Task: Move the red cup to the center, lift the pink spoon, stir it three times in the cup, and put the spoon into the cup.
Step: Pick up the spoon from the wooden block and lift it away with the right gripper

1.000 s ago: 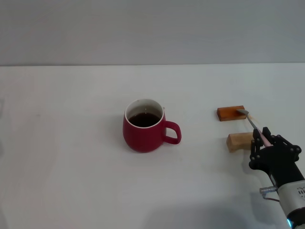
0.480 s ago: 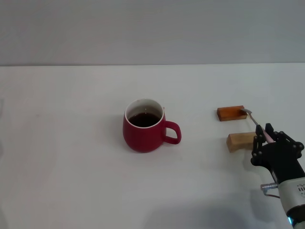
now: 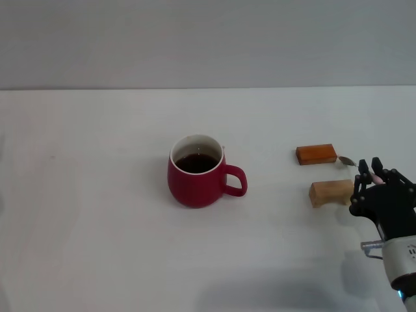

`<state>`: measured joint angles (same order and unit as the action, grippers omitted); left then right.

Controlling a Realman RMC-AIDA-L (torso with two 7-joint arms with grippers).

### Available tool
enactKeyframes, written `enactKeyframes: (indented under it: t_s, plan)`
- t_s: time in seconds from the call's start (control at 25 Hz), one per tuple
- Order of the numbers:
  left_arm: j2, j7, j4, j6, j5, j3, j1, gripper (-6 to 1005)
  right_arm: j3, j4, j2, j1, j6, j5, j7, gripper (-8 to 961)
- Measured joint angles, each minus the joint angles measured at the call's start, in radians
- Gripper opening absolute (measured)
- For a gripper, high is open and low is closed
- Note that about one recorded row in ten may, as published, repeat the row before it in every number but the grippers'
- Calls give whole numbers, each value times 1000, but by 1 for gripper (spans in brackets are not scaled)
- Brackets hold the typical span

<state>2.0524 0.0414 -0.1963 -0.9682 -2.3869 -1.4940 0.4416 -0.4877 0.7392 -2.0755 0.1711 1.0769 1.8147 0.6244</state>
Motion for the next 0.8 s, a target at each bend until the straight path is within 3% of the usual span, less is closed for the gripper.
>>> enactKeyframes:
  t_s: [0.8]
  plan:
    - [-2, 0, 0, 0, 0, 1, -6, 844, -2, 15, -1, -15, 27, 0, 2, 136]
